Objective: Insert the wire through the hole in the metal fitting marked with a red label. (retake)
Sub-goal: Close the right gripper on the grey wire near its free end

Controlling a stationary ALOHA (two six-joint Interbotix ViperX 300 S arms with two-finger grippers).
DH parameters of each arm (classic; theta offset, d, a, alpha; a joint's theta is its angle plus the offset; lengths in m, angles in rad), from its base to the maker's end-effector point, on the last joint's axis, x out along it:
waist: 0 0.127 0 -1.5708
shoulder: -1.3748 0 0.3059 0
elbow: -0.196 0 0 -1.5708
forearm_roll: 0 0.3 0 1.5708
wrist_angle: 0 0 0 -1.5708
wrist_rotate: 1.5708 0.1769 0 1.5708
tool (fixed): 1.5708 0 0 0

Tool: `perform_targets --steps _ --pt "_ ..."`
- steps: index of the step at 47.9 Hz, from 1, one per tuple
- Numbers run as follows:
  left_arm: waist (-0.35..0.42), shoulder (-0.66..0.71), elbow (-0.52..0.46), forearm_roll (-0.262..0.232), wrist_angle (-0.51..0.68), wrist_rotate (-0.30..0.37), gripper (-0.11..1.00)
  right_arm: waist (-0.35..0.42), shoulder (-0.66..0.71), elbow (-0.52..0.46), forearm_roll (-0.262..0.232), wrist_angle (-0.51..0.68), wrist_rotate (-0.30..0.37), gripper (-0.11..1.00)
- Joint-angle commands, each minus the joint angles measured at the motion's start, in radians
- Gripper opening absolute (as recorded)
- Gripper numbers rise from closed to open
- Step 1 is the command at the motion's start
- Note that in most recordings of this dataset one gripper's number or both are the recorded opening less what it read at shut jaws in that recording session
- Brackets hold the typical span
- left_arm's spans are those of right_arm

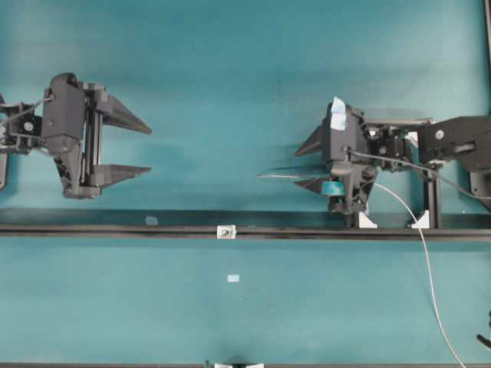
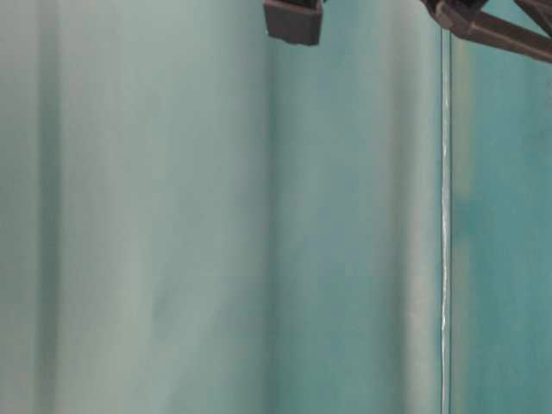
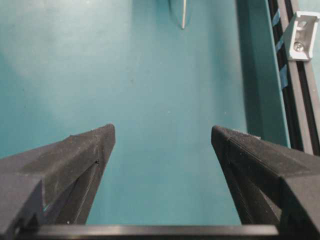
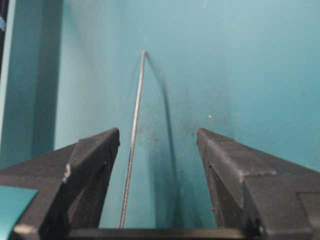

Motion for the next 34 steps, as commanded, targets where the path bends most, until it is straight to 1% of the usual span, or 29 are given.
perform_targets --steps 1,16,34 --pt "0.003 -0.005 -0.015 -0.003 -0.009 -0.002 0.61 0.003 0.003 -0.025 0.000 -0.012 0.002 0.70" --pt "0.003 -0.005 -0.014 -0.002 -0.009 -0.002 0.61 0.003 0.032 -0.020 0.000 -0.094 0.000 0.70" --pt "0.003 -0.005 -0.012 -0.002 -0.012 -0.002 0.61 0.003 0.051 -0.020 0.000 -0.133 0.000 0.70"
